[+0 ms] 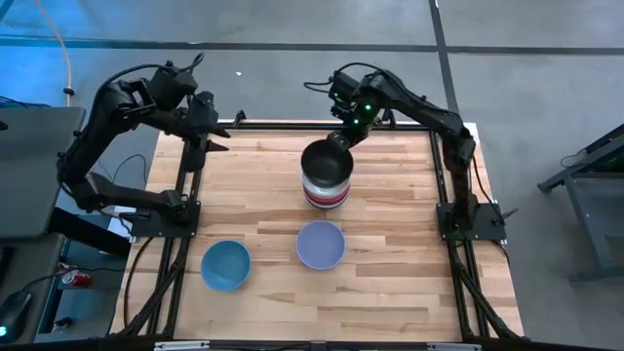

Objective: Nest bowls inside each other
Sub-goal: Stack the black bowl on top of the white bowl, then stack the blue bowl on top of the black bowl

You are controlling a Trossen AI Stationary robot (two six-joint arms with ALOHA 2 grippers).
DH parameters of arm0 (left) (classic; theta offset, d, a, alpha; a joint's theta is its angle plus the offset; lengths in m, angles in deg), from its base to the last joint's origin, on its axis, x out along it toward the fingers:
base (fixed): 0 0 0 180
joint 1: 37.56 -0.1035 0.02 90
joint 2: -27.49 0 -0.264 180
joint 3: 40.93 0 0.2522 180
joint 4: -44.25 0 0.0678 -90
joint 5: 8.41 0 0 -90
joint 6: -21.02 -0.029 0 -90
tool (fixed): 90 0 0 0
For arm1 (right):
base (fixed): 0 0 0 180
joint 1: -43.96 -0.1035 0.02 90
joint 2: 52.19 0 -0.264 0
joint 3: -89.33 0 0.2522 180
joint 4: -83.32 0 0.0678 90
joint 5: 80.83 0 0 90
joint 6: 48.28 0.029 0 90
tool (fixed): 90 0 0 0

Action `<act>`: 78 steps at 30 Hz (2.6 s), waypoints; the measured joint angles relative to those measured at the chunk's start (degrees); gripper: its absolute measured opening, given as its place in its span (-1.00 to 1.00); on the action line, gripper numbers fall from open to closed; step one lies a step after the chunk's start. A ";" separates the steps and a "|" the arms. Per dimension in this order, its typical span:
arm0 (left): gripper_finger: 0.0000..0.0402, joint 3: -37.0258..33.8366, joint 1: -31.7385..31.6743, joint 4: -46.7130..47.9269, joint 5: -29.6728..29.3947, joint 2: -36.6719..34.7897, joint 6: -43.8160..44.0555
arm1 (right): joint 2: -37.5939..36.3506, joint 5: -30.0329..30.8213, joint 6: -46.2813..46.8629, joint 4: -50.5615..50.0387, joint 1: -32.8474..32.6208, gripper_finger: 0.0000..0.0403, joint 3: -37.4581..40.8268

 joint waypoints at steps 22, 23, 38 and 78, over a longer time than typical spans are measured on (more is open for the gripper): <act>-0.26 -6.93 -2.64 -8.65 0.23 -4.64 1.13 | 0.13 1.31 -0.31 1.96 0.01 -1.00 8.77; -0.26 -6.93 -2.64 -8.65 0.23 -4.64 1.23 | 0.13 1.31 -0.42 1.95 0.01 -1.00 8.77; -0.26 -6.93 -2.64 -8.62 0.23 -4.64 3.07 | 0.13 1.55 0.03 3.49 -0.66 -0.99 8.77; -0.26 -43.32 13.05 -10.37 0.02 -10.26 23.32 | -31.07 2.12 -31.87 12.72 -10.71 -0.22 8.75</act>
